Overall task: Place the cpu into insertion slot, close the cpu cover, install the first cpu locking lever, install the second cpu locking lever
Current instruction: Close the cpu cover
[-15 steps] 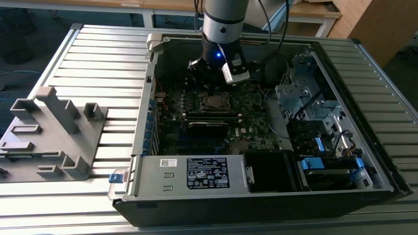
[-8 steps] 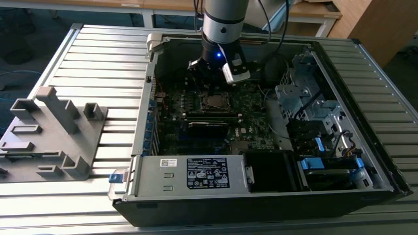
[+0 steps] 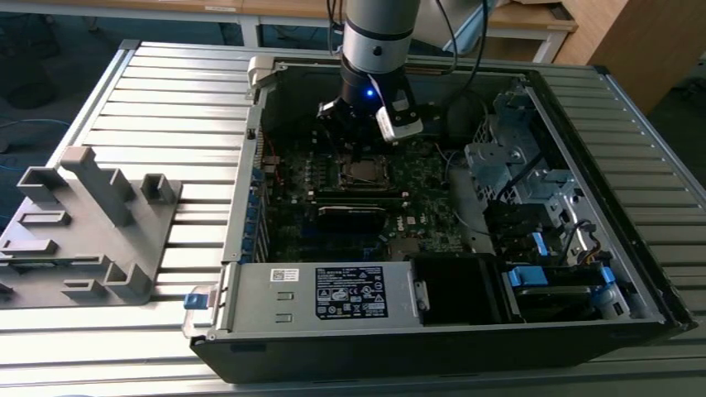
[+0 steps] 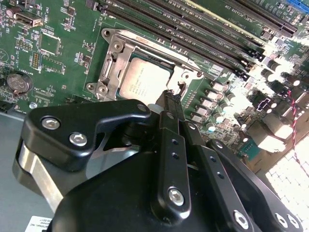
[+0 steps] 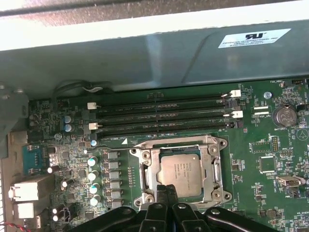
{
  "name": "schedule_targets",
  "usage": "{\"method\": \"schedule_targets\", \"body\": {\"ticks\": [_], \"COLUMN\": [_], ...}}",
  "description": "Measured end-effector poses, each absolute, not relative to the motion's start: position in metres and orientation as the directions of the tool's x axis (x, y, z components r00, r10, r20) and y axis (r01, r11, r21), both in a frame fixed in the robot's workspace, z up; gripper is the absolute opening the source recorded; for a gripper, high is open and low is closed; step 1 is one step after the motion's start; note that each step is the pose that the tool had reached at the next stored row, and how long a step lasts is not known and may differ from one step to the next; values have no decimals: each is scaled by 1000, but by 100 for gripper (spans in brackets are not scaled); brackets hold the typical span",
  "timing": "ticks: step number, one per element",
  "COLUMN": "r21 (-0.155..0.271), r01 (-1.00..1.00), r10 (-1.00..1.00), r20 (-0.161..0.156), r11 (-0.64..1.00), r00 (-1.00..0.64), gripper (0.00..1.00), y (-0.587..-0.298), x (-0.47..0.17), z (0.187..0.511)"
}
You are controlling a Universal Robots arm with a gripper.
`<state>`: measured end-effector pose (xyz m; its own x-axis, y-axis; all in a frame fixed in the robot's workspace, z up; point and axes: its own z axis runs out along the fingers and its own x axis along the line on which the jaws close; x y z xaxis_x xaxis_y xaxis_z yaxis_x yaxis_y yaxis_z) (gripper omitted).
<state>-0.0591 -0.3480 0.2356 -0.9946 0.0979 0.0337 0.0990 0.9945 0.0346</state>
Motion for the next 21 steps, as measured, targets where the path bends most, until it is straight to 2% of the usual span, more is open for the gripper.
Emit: {"method": "schedule_targets", "body": {"ticks": [21], "r21": [48], "r01": [68], "r10": [67], "r20": [17], "r11": [997], "r00": [-998], "gripper": [11], "y": [-348], "x": [-66], "z": [234]}}
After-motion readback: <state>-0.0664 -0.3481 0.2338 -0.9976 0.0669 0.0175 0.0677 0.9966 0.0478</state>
